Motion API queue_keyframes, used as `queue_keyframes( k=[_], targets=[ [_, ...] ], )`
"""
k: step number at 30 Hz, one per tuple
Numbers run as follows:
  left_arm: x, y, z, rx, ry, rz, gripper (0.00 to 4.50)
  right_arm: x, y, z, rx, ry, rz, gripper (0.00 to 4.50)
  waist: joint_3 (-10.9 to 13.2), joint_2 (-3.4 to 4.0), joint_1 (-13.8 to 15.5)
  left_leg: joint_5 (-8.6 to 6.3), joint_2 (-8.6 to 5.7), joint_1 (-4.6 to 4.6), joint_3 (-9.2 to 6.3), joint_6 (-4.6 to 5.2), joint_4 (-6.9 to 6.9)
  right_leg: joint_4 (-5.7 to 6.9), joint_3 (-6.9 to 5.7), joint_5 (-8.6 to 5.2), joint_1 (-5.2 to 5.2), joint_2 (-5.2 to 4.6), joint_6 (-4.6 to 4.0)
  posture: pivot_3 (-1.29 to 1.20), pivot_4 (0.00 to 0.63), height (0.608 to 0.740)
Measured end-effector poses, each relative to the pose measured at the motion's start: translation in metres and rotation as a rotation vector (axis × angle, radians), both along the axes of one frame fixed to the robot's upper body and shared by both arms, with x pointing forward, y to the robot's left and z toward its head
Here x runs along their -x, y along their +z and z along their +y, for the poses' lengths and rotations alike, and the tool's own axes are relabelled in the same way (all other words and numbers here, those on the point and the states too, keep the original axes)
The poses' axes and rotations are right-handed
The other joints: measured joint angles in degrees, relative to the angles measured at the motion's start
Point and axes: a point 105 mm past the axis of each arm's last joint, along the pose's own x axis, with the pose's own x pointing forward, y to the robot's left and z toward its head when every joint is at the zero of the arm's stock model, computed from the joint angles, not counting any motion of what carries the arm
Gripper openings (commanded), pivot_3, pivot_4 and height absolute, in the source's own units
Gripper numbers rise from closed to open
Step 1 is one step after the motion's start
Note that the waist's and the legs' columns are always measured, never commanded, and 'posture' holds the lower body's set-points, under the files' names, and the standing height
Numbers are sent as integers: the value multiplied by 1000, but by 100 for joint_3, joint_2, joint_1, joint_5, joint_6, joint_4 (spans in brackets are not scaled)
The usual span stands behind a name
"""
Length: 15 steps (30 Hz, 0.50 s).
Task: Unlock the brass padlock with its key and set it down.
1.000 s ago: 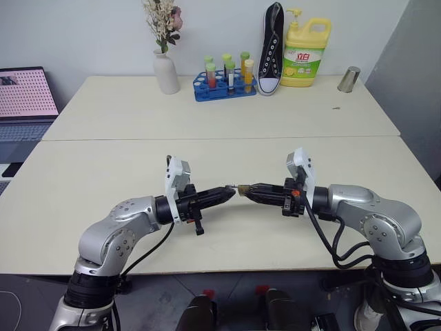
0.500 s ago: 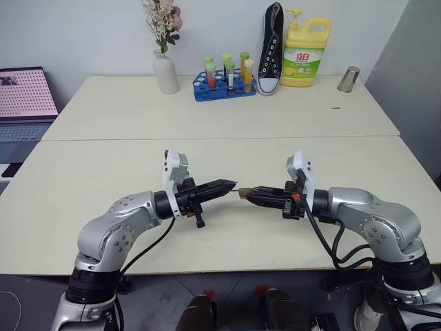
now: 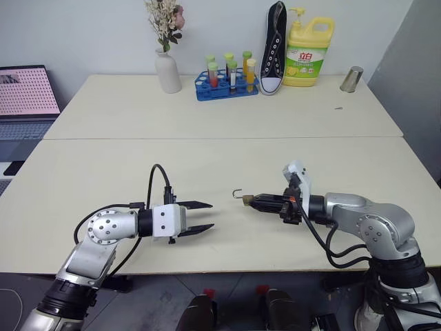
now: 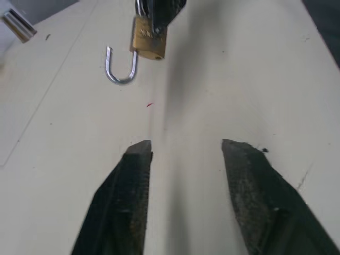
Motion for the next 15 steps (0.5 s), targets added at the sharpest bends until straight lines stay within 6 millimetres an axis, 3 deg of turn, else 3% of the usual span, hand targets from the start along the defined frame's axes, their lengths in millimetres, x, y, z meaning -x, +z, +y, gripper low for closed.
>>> queue_keyframes(
  k=[5, 10, 15],
  targets=[
    [-1, 2, -2, 32, 4, -1, 4495, -10, -21, 1, 39, -47, 95, 129, 0, 0, -21, 0, -5, 3, 2, 0, -1, 5, -1, 0, 0, 4, 1, 0, 150, 740],
    [-2, 2, -4, 54, 18, 19, 4500, -22, -33, 6, 73, -67, 149, 129, 1, 2, -34, 0, -5, 5, 2, 0, -1, 9, -2, 0, -3, 10, 0, 0, 150, 740],
    [-3, 7, -12, 108, 17, 72, 4500, -29, -38, -5, 148, -75, 152, 1874, 1, 2, -16, 0, -7, 2, -1, 0, 0, 8, -4, 0, -2, 7, 1, 0, 150, 740]
  ],
)
